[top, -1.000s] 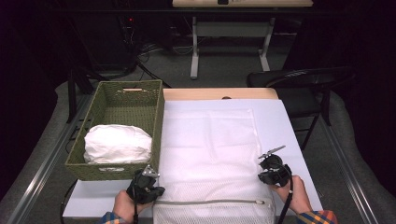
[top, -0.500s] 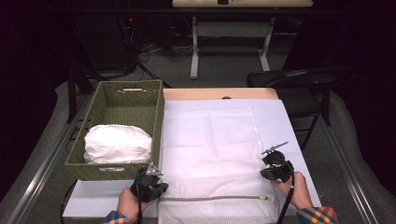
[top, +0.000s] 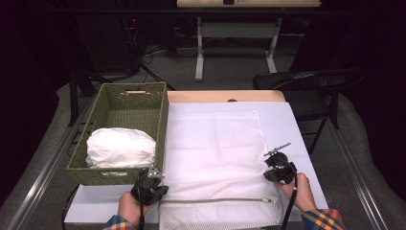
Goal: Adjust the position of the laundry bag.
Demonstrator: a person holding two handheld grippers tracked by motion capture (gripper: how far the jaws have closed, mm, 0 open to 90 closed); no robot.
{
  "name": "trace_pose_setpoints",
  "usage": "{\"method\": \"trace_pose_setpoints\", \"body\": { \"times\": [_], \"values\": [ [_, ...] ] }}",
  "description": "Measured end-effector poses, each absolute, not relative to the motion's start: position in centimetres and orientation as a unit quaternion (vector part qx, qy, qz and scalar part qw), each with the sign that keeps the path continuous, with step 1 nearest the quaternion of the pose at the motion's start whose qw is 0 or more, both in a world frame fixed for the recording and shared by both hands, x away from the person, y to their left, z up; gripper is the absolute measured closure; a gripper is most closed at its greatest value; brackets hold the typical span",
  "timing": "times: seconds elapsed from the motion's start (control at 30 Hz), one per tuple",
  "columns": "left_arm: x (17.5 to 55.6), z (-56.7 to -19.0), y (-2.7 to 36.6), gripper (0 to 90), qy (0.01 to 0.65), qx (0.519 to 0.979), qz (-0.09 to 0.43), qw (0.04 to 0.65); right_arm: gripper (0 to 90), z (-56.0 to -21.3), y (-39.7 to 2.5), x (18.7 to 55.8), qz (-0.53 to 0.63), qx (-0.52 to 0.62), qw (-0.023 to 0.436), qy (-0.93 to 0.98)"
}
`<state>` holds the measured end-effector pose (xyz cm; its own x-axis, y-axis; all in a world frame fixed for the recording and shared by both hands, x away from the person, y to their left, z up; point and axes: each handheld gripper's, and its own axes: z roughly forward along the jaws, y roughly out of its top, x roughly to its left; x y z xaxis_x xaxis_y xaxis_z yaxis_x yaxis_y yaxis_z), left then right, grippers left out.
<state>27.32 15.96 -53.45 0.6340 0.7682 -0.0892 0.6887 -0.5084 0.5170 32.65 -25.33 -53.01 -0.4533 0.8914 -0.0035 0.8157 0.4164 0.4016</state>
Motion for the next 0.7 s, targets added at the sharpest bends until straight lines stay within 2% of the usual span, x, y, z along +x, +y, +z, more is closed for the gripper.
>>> {"method": "trace_pose_setpoints", "body": {
  "times": [0.13, 0.17, 0.2, 0.23, 0.27, 0.3, 0.33, 0.37, 0.4, 0.5, 0.6, 0.7],
  "values": [
    [27.3, -53.4, 15.9, 88.1, 0.419, 0.866, 0.071, 0.263, 84.7, -53.0, -25.3, 32.9, 0.17, 0.513, 0.11, 0.834],
    [27.2, -53.4, 16.0, 85.3, 0.421, 0.865, 0.067, 0.263, 83.8, -53.0, -25.4, 32.9, 0.168, 0.515, 0.11, 0.834],
    [27.0, -53.3, 16.0, 81.3, 0.419, 0.867, 0.061, 0.263, 82.0, -52.9, -25.4, 32.9, 0.167, 0.514, 0.111, 0.834],
    [26.9, -53.2, 16.0, 74.7, 0.418, 0.868, 0.061, 0.261, 78.4, -52.9, -25.4, 32.8, 0.167, 0.516, 0.11, 0.833],
    [26.9, -53.2, 16.0, 66.2, 0.418, 0.868, 0.061, 0.261, 78.4, -52.9, -25.4, 32.8, 0.167, 0.516, 0.11, 0.833],
    [26.4, -53.0, 16.0, 57.4, 0.424, 0.863, 0.07, 0.267, 71.8, -52.7, -25.6, 32.8, 0.162, 0.519, 0.116, 0.831],
    [26.4, -53.0, 16.0, 52.9, 0.424, 0.863, 0.07, 0.267, 71.8, -52.7, -25.6, 32.8, 0.162, 0.519, 0.116, 0.831],
    [26.2, -52.8, 16.0, 52.9, 0.426, 0.861, 0.07, 0.268, 65.1, -52.6, -25.8, 32.8, 0.166, 0.524, 0.117, 0.827],
    [26.0, -52.8, 16.1, 46.6, 0.429, 0.859, 0.067, 0.273, 54.9, -52.6, -26.2, 33.1, 0.174, 0.533, 0.114, 0.82],
    [26.3, -53.1, 15.9, 45.8, 0.426, 0.863, 0.048, 0.267, 46.4, -52.7, -26.7, 33.6, 0.191, 0.537, 0.103, 0.815],
    [26.6, -53.8, 15.4, 49.1, 0.424, 0.867, 0.023, 0.261, 47.4, -52.9, -26.6, 34.3, 0.188, 0.535, 0.103, 0.817],
    [26.7, -53.9, 15.2, 55.8, 0.421, 0.868, 0.031, 0.262, 49.7, -52.9, -26.5, 34.7, 0.191, 0.535, 0.103, 0.816]
  ]
}}
